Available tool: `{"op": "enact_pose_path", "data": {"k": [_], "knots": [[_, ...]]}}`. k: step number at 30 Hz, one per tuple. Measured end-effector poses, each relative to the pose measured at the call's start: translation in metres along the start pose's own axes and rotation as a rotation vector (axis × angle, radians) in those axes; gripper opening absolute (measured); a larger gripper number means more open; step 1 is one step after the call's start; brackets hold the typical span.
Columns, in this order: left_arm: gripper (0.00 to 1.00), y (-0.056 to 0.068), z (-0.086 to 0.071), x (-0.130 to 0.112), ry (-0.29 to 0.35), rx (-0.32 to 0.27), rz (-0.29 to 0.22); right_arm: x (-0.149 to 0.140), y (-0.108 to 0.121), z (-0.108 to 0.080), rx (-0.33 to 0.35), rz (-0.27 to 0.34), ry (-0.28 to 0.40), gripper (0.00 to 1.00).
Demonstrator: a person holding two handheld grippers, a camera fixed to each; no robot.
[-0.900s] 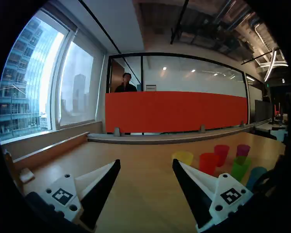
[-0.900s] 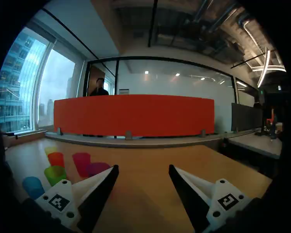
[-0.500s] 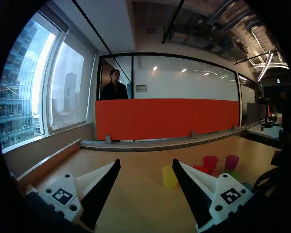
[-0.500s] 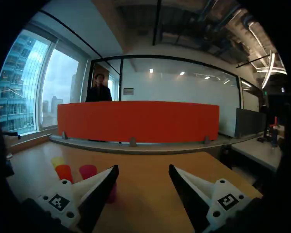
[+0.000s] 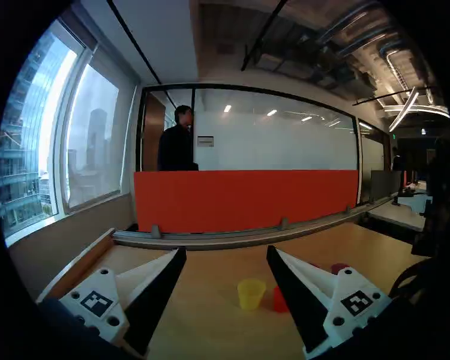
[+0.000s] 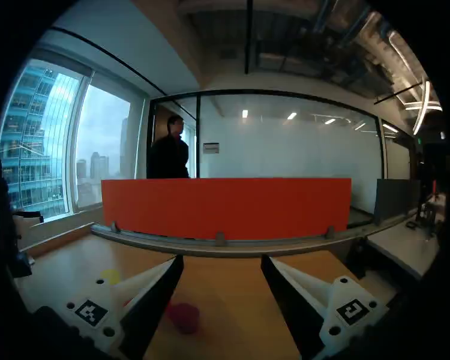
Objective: Pour water
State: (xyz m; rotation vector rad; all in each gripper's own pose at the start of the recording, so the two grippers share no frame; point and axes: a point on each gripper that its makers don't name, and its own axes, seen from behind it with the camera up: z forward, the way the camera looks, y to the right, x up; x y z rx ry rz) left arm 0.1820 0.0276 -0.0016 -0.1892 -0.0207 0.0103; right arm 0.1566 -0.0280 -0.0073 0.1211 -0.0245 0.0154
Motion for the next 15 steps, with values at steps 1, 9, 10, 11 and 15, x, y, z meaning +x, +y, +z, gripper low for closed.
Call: {"op": "enact_pose_path", "data": {"k": [1, 9, 10, 11, 15], "knots": [[1.00, 0.002, -0.001, 0.005, 0.002, -0.009, 0.003, 0.003, -0.002, 0.000, 0.005, -0.001, 0.002, 1.00], [1.00, 0.015, 0.000, 0.025, 0.001, -0.086, 0.008, 0.009, -0.017, -0.002, 0.066, 0.000, -0.008, 1.00], [1.00, 0.017, 0.000, 0.026, 0.001, -0.099, 0.005, 0.009, -0.020, -0.003, 0.082, -0.001, -0.011, 1.00], [1.00, 0.019, 0.000, 0.027, 0.001, -0.111, 0.003, 0.009, -0.023, -0.004, 0.097, -0.002, -0.013, 1.00], [1.00, 0.027, -0.001, 0.028, -0.006, -0.164, -0.003, 0.010, -0.036, -0.008, 0.160, -0.011, -0.016, 1.00]]}}
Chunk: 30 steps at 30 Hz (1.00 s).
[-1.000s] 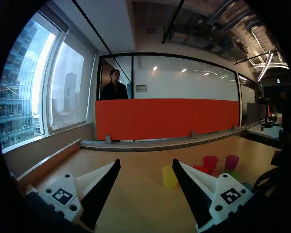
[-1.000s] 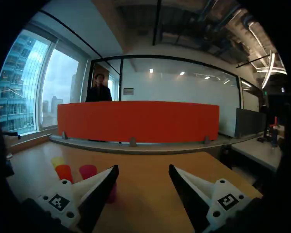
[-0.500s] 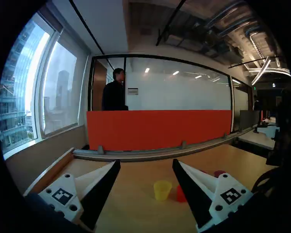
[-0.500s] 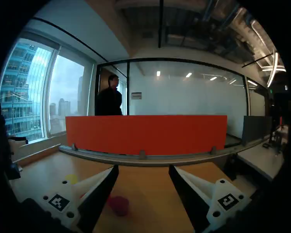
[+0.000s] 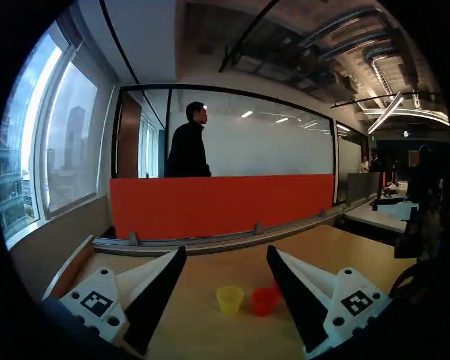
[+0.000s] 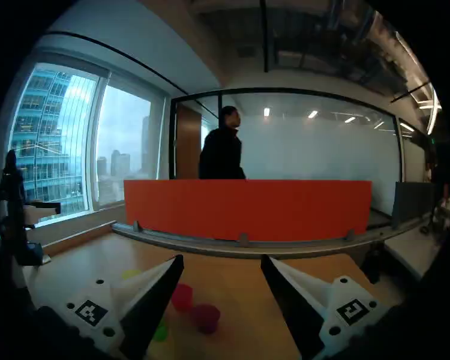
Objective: Pour water
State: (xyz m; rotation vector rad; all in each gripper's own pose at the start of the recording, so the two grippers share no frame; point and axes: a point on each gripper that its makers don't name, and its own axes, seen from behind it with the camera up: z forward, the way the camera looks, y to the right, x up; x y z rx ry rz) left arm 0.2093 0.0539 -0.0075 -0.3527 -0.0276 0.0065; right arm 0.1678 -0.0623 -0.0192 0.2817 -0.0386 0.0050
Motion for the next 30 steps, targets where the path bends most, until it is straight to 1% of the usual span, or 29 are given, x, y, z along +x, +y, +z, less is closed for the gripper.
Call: {"op": "enact_pose_path", "data": {"k": [6, 9, 15, 18, 21, 24, 30], "knots": [[1.00, 0.017, -0.002, -0.005, -0.028, -0.082, -0.009, 0.008, -0.026, -0.006, 0.119, -0.026, 0.016, 1.00], [1.00, 0.029, -0.003, -0.004, -0.027, -0.135, -0.020, 0.011, -0.039, -0.009, 0.177, -0.031, 0.018, 1.00], [1.00, 0.052, -0.008, 0.002, -0.017, -0.236, -0.028, 0.015, -0.058, -0.014, 0.279, 0.004, 0.018, 1.00], [1.00, 0.061, -0.010, 0.005, -0.013, -0.273, -0.022, 0.015, -0.061, -0.014, 0.304, 0.013, 0.019, 1.00], [1.00, 0.066, -0.011, 0.005, -0.011, -0.297, -0.017, 0.015, -0.061, -0.013, 0.310, 0.017, 0.016, 1.00], [1.00, 0.070, -0.012, 0.004, -0.013, -0.311, -0.010, 0.013, -0.062, -0.012, 0.320, 0.010, 0.009, 1.00], [1.00, 0.076, -0.011, -0.001, -0.029, -0.339, -0.008, 0.008, -0.071, -0.013, 0.352, -0.020, -0.007, 1.00]]}}
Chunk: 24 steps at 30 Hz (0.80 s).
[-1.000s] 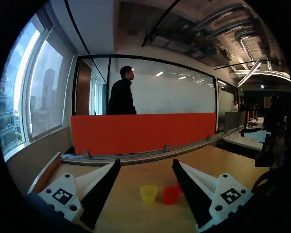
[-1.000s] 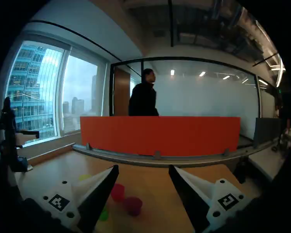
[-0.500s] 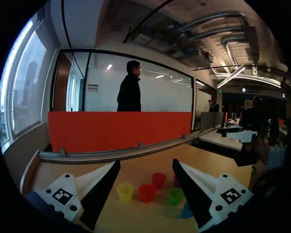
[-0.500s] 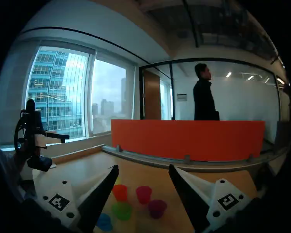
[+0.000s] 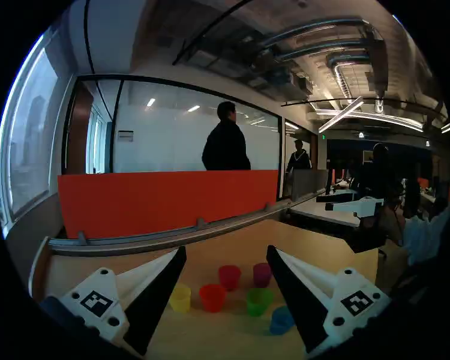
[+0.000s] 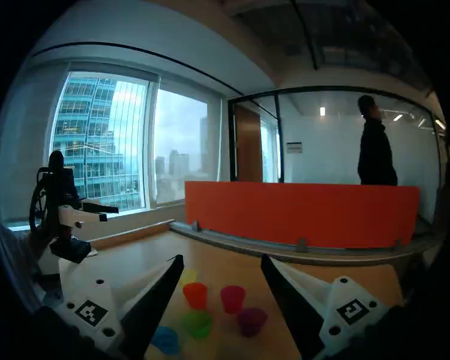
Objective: Pour water
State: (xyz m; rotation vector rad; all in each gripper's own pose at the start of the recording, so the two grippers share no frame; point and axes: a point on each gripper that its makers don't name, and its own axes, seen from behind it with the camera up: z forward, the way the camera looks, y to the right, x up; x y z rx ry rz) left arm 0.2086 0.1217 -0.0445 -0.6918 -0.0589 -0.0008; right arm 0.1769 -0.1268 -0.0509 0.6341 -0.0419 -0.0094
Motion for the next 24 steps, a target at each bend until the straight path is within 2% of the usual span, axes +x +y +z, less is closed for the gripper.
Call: {"op": "enact_pose_path", "data": {"k": [5, 12, 24], "knots": [[1.00, 0.008, 0.003, -0.008, -0.012, -0.035, -0.004, -0.008, -0.003, 0.001, 0.023, -0.009, -0.029, 1.00], [1.00, 0.021, 0.006, -0.027, -0.036, -0.097, 0.006, -0.029, 0.004, 0.000, 0.024, -0.030, -0.094, 1.00], [1.00, 0.044, 0.007, -0.062, -0.076, -0.191, 0.046, -0.056, 0.010, -0.005, 0.022, -0.055, -0.168, 1.00]]}}
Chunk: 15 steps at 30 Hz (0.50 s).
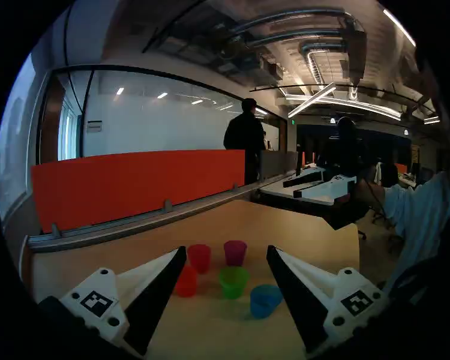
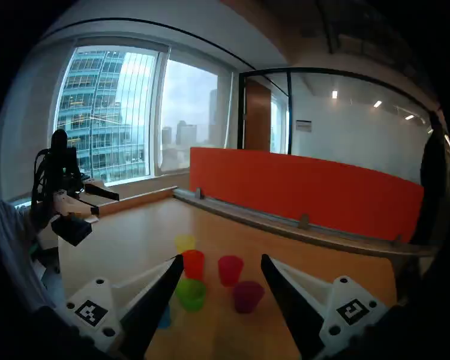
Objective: Pour water
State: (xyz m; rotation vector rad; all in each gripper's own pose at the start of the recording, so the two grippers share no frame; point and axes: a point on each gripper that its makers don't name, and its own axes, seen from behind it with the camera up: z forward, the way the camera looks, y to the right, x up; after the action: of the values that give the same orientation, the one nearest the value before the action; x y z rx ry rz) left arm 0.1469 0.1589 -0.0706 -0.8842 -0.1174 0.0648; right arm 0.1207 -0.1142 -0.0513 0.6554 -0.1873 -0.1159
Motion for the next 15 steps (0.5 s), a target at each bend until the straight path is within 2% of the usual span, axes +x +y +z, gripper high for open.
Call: {"op": "enact_pose_path", "data": {"k": [15], "knots": [[1.00, 0.020, 0.012, -0.030, -0.057, -0.096, 0.044, -0.029, -0.002, 0.011, 0.016, -0.004, -0.066, 1.00]]}}
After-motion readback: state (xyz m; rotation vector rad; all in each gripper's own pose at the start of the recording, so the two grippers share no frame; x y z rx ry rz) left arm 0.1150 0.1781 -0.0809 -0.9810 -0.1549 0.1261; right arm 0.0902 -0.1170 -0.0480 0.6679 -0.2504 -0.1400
